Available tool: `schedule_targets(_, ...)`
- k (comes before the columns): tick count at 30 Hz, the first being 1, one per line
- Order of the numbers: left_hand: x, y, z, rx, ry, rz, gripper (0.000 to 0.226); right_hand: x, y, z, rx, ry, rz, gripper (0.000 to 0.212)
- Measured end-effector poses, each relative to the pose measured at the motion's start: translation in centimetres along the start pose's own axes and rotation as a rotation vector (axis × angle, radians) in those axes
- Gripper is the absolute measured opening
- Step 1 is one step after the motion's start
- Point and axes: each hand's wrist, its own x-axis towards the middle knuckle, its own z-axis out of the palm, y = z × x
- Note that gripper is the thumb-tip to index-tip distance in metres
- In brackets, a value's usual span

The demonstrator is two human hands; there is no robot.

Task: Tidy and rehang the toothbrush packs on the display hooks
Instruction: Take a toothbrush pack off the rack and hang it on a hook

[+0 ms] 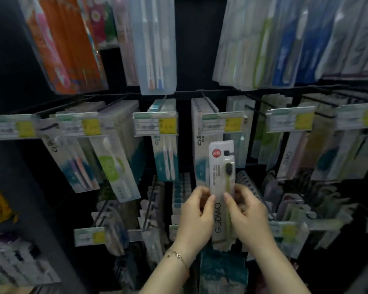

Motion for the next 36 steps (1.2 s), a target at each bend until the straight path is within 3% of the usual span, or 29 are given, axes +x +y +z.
schedule_targets(9,1.3,0.2,0.3,0.002,-0.035,0.035,0.01,0.8,0.1,-0.4,0.064,0.046,-0.009,0.019)
schedule_targets(21,2.3,0.7,3.4,-0.032,-0.161,0.052,0.005,1.3,0.6,-3.5,-0.02,0.11,-0.059,0.022)
schedule_targets(36,4.8,4.0,17.2,0.007,-0.204,0.059,0.004,5.4,6.2,-16.2,-0.033,0.144,0.004,0.011)
